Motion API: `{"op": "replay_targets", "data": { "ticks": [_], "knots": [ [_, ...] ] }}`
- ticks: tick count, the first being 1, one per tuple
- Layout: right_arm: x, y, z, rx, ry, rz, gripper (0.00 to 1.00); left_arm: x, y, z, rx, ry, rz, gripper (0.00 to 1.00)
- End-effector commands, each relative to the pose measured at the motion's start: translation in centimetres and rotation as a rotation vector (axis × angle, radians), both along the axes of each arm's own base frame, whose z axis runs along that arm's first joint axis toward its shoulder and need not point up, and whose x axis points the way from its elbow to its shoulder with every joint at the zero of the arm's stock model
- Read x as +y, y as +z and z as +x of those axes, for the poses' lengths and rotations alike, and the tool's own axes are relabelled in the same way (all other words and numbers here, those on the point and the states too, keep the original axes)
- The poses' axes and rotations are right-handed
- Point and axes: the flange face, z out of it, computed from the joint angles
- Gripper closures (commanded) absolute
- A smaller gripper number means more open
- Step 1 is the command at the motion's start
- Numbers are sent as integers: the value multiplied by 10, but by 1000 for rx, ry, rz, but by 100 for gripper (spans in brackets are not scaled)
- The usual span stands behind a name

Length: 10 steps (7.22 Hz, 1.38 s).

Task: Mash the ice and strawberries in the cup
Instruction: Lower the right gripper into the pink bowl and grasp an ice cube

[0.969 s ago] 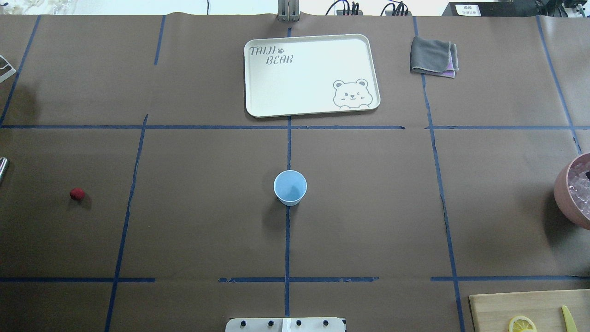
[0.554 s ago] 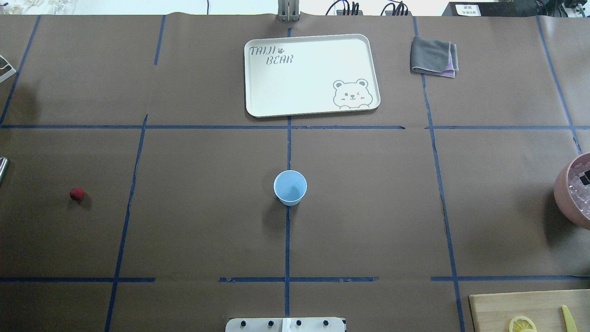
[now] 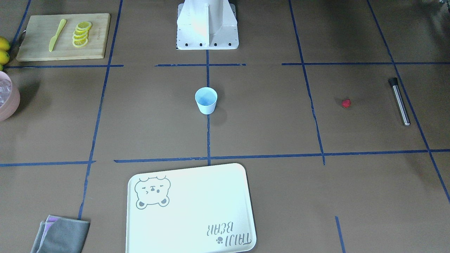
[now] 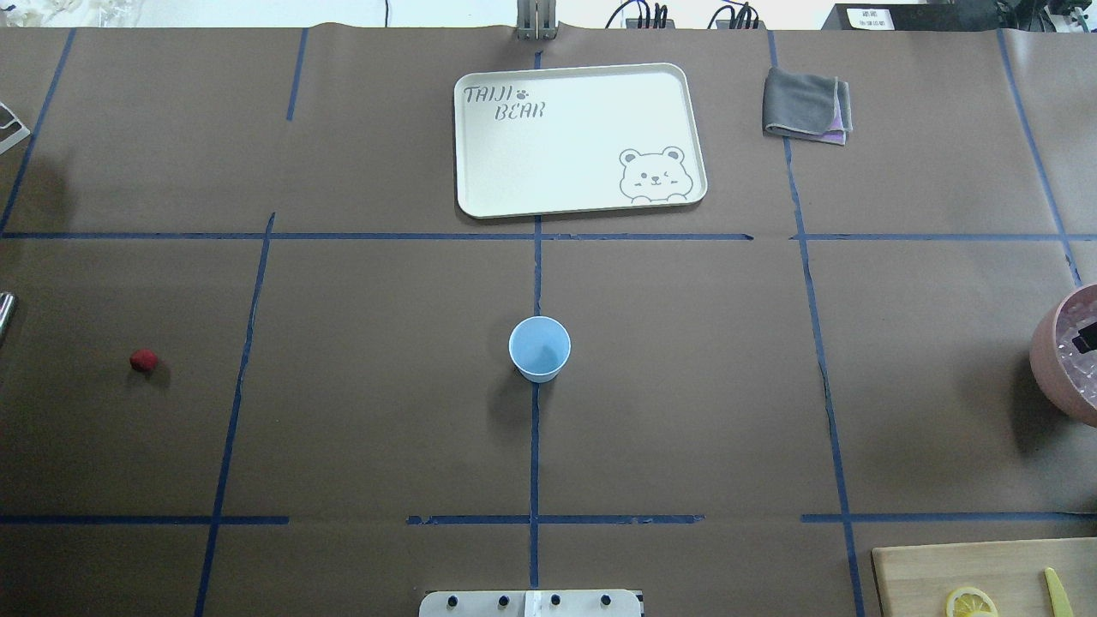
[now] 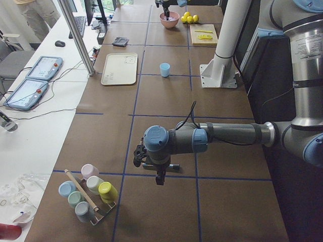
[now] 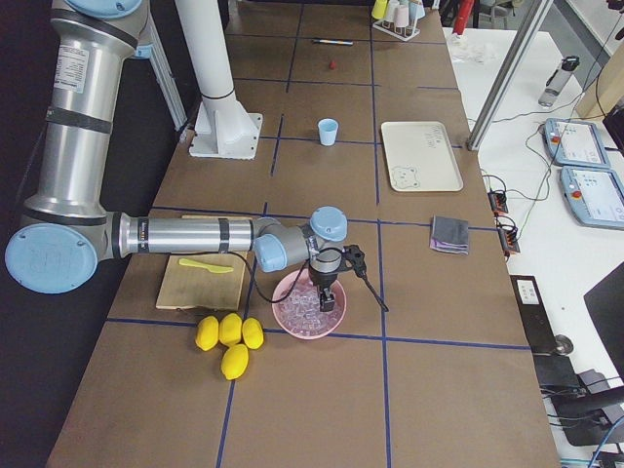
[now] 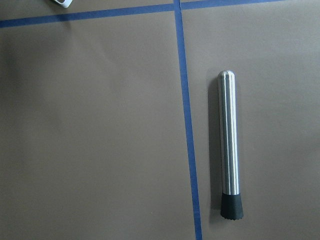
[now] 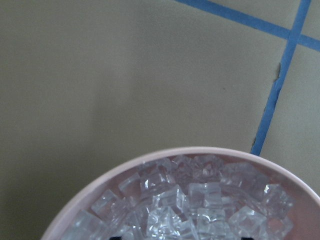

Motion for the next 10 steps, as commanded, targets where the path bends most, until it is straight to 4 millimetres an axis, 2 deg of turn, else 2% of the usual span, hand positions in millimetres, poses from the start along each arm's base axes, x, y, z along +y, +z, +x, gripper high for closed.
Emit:
{"op": "replay_targets", "data": {
  "ticks": [1,2,3,4,5,6,7,9,10],
  "knots": [
    [7,6,1,5,-10,-7,18,1,1,0,0,0,-3,0],
    [11,8,3,6,-10,-13,20,0,0,0,0,0,-1,0],
    [11,8,3,6,-10,-13,29,1,1,0,0,0,-3,0],
    [11,8,3,6,-10,-13,59,0,0,0,0,0,-1,0],
    [10,5,2,4,-10,-9,83,1,1,0,0,0,-3,0],
    [9,4,2,3,-10,-6,92,0,0,0,0,0,0,0],
    [6,1,1,2,-10,-2,96,1,1,0,0,0,-3,0],
    [4,-3,0,-5,-10,5,97,1,1,0,0,0,-3,0],
    [3,-14,5,-12,1,20,97,1,1,0,0,0,-3,0]
  ]
}}
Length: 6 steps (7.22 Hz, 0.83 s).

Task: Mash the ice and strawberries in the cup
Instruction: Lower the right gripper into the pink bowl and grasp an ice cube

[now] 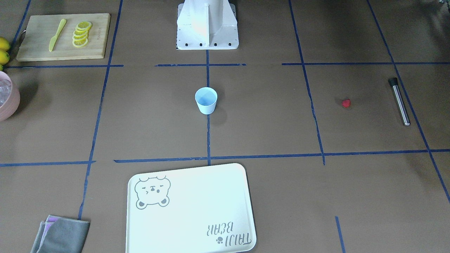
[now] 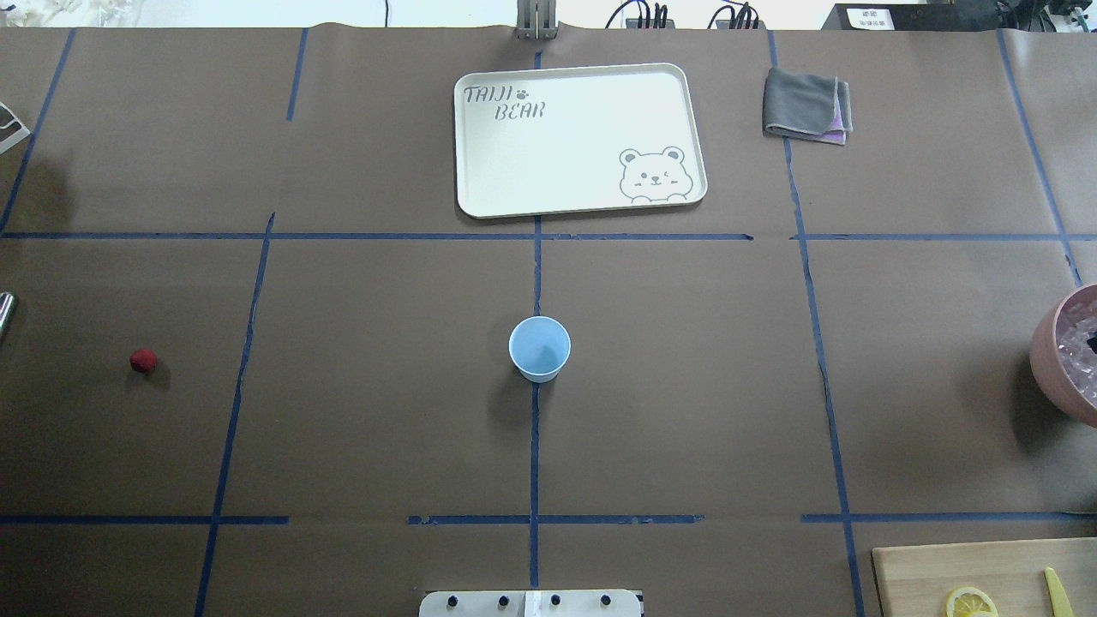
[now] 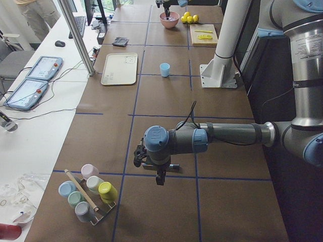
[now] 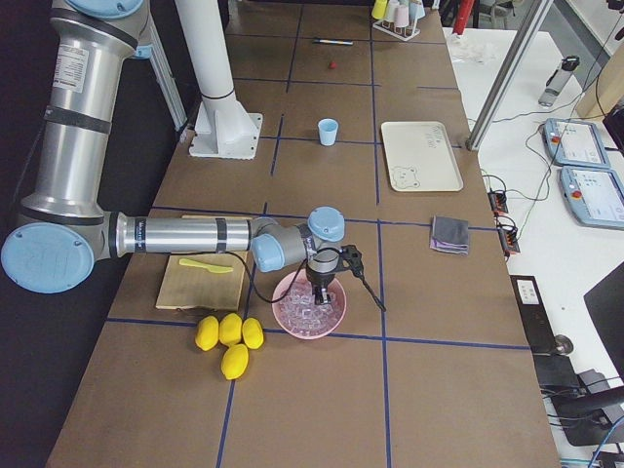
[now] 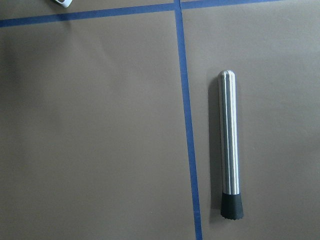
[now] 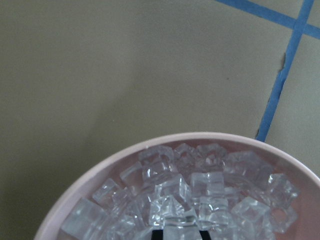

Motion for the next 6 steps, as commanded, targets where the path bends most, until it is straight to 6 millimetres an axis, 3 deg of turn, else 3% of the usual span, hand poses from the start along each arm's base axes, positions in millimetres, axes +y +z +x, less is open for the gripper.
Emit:
{"op": "replay_targets", "data": {
  "ticks": [1,2,3,5,6],
  "knots": [
    [-2,-21,24,-17,52,18,97,0,1,0,0,0,-2,0],
    [-4,-35,43,-18,97,20,97,0,2,0,0,0,-5,0],
    [-6,-64,54,-15,124,13,97,1,4,0,2,0,-8,0],
    [-10,-122,54,-20,157,5,100,0,4,0,3,1,-7,0],
    [-21,-145,44,-55,236,-36,100,0,4,0,3,1,-5,0]
  ]
}}
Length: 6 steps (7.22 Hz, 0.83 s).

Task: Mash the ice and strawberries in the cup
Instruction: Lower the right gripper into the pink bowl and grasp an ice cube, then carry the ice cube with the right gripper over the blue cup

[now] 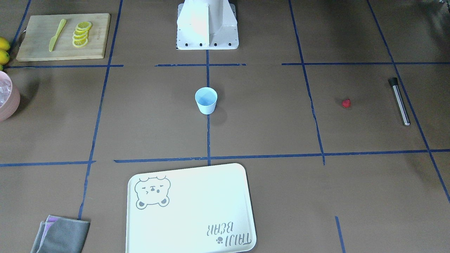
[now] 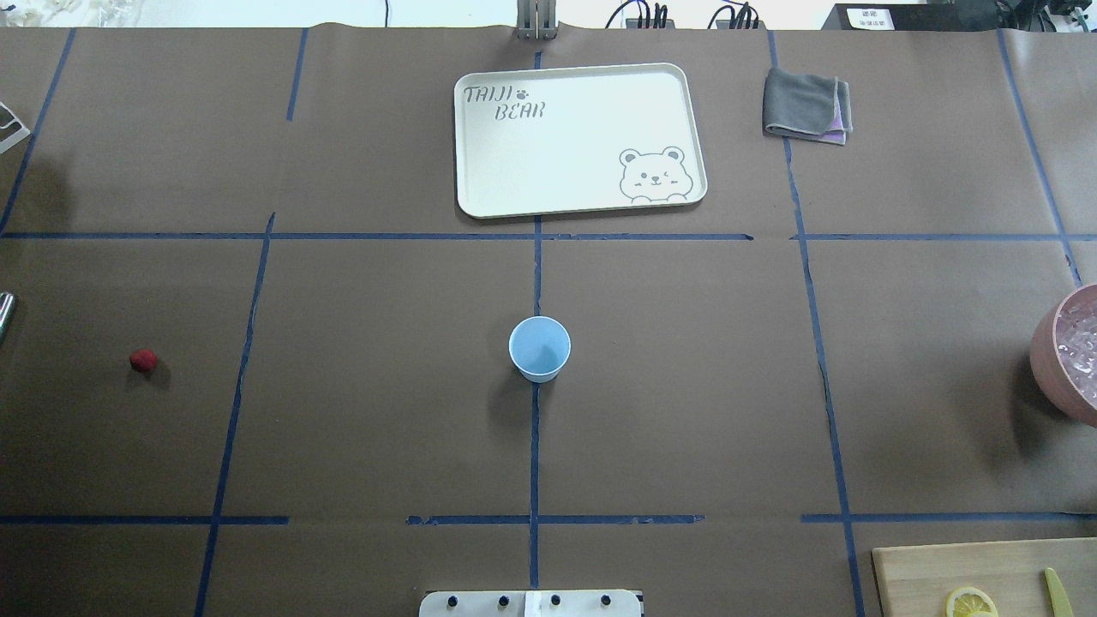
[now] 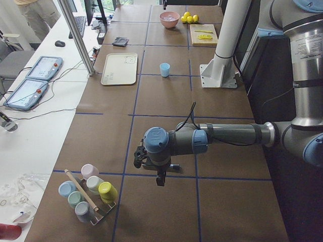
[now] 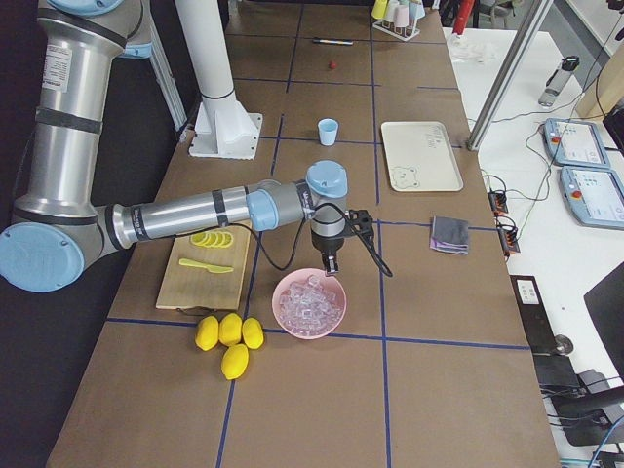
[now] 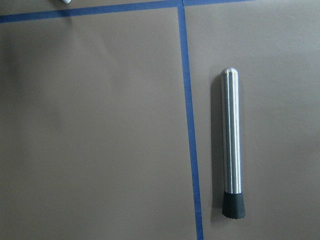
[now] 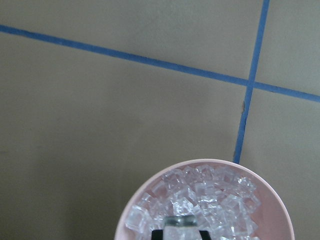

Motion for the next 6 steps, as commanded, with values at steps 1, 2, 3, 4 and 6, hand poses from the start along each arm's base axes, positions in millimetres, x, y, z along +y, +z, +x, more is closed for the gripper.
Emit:
{"op": "replay_targets", "data": {
  "ticks": [1,2,3,4,6],
  "knots": [
    [-13,-61,-38,-58,46,-13,100,0,0,0,2,0,2,0],
    [-25,-94,-72,-87,33,9,99,-1,-2,0,4,0,6,0],
    [-36,-129,-106,-118,-18,68,99,-2,-3,0,4,0,8,0],
    [-35,-156,-151,-143,-102,114,98,-4,-4,0,4,0,11,0],
    [-42,-247,-228,-146,-138,89,98,-4,-4,0,4,0,11,0]
  ]
}}
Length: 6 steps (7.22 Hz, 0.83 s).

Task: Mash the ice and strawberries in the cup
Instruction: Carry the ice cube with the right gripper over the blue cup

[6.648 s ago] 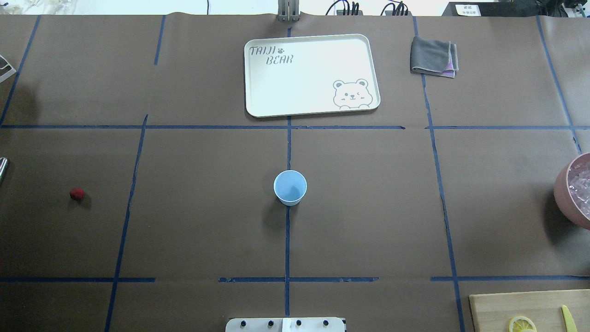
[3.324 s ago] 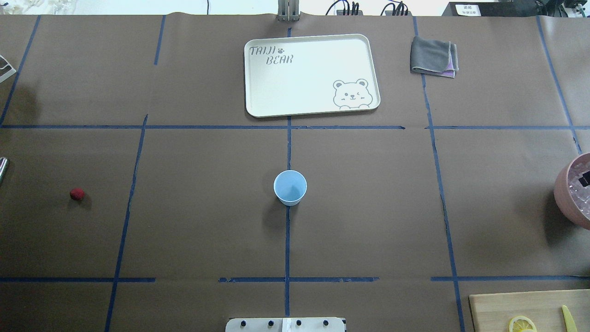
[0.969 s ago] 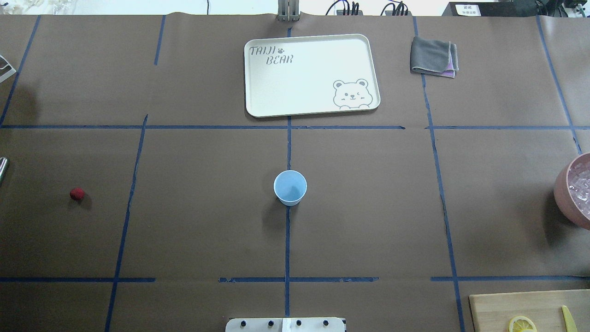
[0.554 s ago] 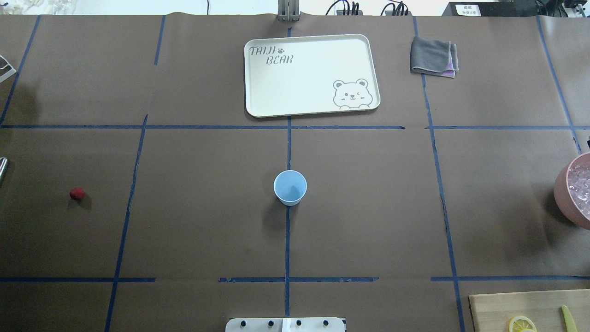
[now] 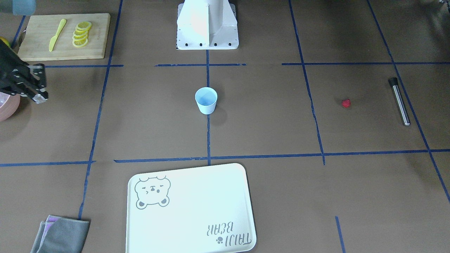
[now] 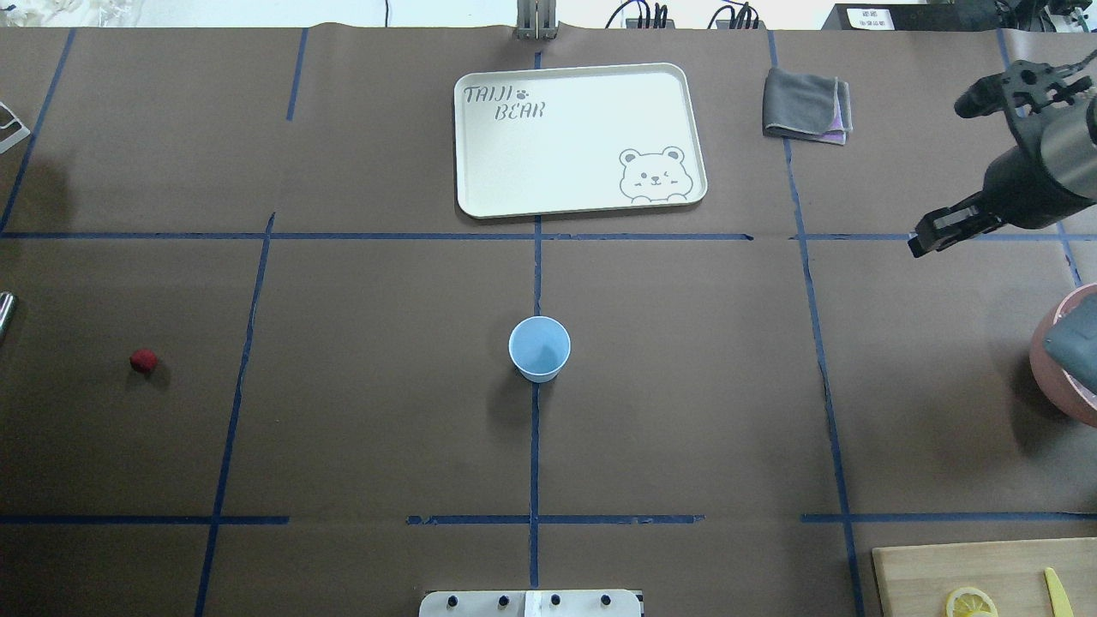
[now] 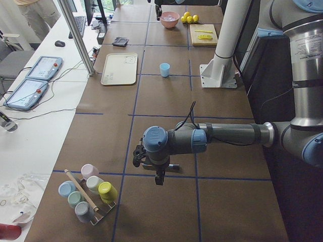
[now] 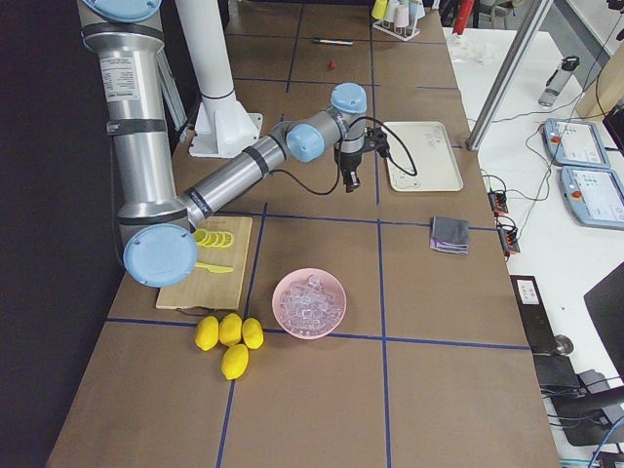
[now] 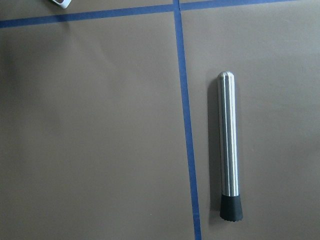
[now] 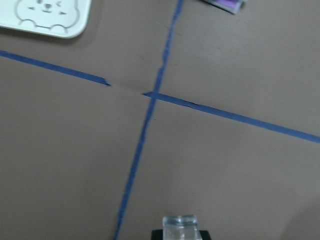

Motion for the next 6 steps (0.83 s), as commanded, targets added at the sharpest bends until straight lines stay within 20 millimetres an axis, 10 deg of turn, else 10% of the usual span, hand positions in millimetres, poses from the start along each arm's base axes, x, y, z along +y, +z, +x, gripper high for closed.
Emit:
{"op": "replay_targets", "data": {
  "ticks": [1,6],
  "knots": [
    [8,-88,-90,50,-49,5,100,0,-1,0,0,0,2,0],
    [31,-193,-286,92,172,-166,100,-2,-9,0,0,0,19,0]
  ]
}}
